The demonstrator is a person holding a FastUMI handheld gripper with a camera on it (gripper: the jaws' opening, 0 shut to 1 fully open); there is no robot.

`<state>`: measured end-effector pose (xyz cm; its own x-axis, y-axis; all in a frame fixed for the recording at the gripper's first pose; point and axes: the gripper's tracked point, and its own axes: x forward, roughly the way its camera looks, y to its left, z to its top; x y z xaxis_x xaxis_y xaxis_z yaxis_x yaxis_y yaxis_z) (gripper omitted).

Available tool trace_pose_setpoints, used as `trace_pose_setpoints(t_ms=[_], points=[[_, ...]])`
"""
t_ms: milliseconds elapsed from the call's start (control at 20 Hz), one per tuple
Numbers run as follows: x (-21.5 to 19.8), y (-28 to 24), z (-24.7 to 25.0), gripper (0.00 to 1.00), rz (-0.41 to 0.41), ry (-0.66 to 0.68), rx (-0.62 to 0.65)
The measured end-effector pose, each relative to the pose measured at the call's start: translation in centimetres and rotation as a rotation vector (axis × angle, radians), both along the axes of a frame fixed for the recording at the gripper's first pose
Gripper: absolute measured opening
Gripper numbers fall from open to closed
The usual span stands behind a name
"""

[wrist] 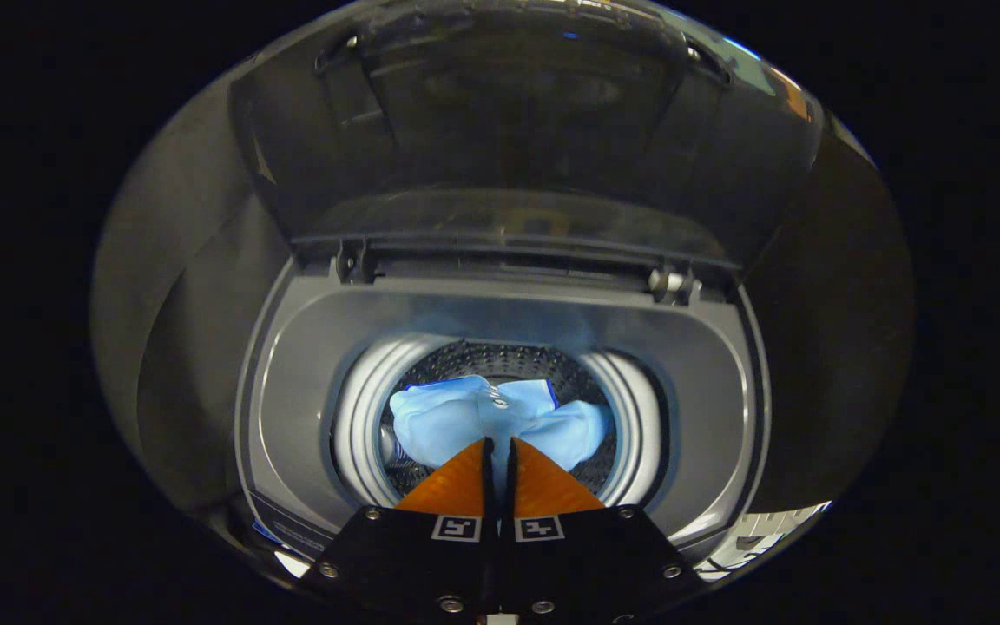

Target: Put the clothes into the washing machine and then close the washing machine lid.

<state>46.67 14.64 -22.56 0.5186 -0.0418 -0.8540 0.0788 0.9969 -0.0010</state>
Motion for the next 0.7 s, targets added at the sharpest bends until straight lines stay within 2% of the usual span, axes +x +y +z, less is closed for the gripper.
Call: trace_pose_setpoints(t_ms=[350,450,650,700], points=[[-1.6,-0.9,-2.7,0.0,-0.014,0.067,0.025],[-2.2,-1.9,-3.0,0.06,-0.044,0.089,-0.015],[-2.6,-0.5,-3.3,0.98,-0.023,0.084,0.055],[-2.7,-0.7,-3.1,0.98,-0.017,0.082,0.045]])
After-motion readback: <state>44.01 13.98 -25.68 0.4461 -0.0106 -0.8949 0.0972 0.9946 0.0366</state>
